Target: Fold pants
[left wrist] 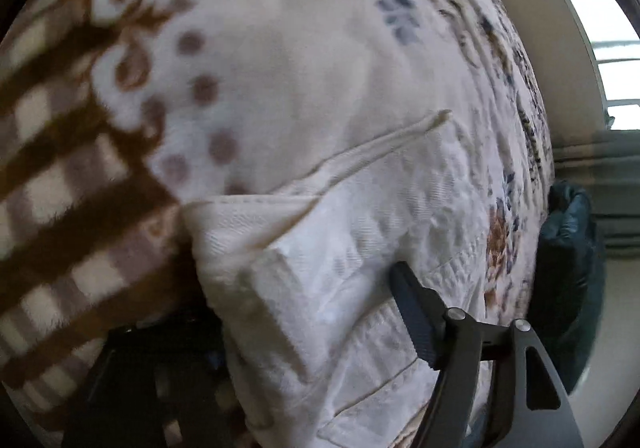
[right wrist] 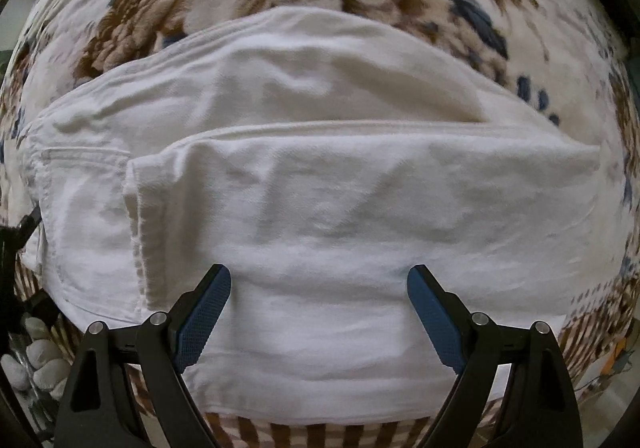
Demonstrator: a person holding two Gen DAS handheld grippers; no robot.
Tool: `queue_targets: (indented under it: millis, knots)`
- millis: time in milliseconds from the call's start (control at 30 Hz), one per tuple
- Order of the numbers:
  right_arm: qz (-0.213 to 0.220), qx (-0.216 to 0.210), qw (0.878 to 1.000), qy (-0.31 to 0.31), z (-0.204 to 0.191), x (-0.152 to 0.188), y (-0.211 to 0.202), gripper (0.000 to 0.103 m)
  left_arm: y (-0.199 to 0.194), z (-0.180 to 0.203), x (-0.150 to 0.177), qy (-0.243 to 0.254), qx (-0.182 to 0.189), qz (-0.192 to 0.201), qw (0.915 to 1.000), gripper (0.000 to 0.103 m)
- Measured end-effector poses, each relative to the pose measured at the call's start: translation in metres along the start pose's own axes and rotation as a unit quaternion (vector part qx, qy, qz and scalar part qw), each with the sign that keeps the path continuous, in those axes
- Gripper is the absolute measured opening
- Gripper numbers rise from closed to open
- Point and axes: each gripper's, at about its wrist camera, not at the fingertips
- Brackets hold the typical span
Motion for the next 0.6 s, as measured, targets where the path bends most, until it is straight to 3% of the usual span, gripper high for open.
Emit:
queue_targets:
  millis: [33, 100, 200, 267, 333, 400, 500, 600]
  knots:
    - [0.0, 0.0, 1.0, 0.0, 0.002, 0.002, 0.001, 0.092, -0.004, 0.007, 0.002, 0.015, -0.007, 0.008, 0.9998, 0.04]
    - [0.0, -0.002, 1.0, 0.0, 0.005, 0.005, 0.004, 0.092, -0.018, 0.019, 0.006, 0.041, 0.0, 0.03, 0.9987, 0.022]
    - [0.0, -0.003, 1.0, 0.0, 0.012, 0.008, 0.002, 0.092, -0.022, 0.022, 0.006, 0.052, 0.014, 0.038, 0.9978, 0.022]
    - [-0.001, -0.003, 1.0, -0.003, 0.022, 0.008, 0.002, 0.092, -0.003, 0.005, -0.001, 0.018, 0.011, 0.019, 0.9996, 0.032]
    - [-0.006, 0.001, 1.0, -0.004, 0.031, 0.006, 0.005, 0.092, 0.008, -0.003, -0.006, -0.005, 0.019, 0.017, 0.9997, 0.03]
    - [-0.004, 0.014, 1.0, -0.004, 0.041, 0.0, 0.003, 0.092, 0.001, 0.013, -0.004, 0.035, 0.004, 0.028, 0.999, 0.021]
    - [-0.002, 0.022, 1.0, 0.001, 0.046, -0.002, 0.004, 0.092, -0.019, 0.041, 0.008, 0.095, -0.029, 0.054, 0.9936, 0.018]
    - [0.001, 0.02, 1.0, 0.01, 0.055, -0.001, 0.005, 0.092, -0.044, 0.069, 0.023, 0.159, -0.043, 0.081, 0.9829, 0.016]
Point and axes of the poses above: each gripper's, at about its wrist camera, not at the fingertips, and y roughly the way its jaws point, z to its right, x to its underside, and after that the axes turned 1 degree about -y, right-handed
